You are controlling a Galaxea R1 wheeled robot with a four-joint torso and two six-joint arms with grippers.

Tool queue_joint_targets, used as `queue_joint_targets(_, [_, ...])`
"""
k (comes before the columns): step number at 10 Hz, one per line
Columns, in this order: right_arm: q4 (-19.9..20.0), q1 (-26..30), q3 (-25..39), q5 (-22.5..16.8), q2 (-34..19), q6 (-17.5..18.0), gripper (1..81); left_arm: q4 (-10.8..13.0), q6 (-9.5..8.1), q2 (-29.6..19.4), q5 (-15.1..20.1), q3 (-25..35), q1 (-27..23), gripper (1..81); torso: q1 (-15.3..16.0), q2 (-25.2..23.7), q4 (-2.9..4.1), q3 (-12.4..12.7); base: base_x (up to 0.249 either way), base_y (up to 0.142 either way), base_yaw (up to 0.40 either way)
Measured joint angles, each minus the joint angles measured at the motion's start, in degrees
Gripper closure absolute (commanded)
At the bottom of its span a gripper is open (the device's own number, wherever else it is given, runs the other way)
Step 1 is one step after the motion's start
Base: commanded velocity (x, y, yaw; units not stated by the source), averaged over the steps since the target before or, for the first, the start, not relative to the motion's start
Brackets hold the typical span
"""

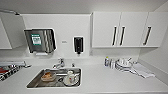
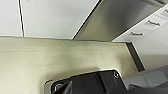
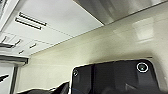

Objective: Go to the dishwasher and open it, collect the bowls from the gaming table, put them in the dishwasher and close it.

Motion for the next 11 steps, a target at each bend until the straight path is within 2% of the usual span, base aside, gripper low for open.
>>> queue_joint_targets(3, [0.2, 3.1, 1.7, -0.6, -2.7, 2.9, 1.0, 0.0, -0.04, -9.5, -0.9, 12.7, -2.7, 1.0, 3.6, -6.0, 0.0, -0.6, 0.0, 0.0, 0.0])
queue_joint_targets(5, [0.2, 5.0, 3.8, -1.2, -4.2, 4.9, 1.0, 0.0, 0.02, -15.9, -1.1, 18.1, -3.2, 1.0, 5.8, -9.5, 0.0, -3.7, 0.0, 0.0, 0.0])
queue_joint_targets(8, [0.2, 8.5, 7.8, -1.2, -7.2, 6.8, 1.0, 0.1, -0.04, -20.7, -2.3, 23.5, -4.9, 1.0, 9.3, -15.0, 0.0, -8.9, 0.0, 0.0, 0.0])
queue_joint_targets(10, [0.2, 9.2, 9.1, -1.2, -8.0, 7.2, 1.0, 0.3, -0.22, -21.2, -2.3, 24.4, -9.0, 1.0, 11.3, -18.2, 0.0, -9.7, 0.0, 0.0, 0.0])
queue_joint_targets(11, [0.2, 9.2, 9.2, -1.4, -7.9, 7.2, 1.0, 0.3, -1.24, -21.5, -1.4, 24.9, -11.9, 1.0, 12.6, -20.2, 0.0, -9.9, 0.0, 0.0, 0.0])
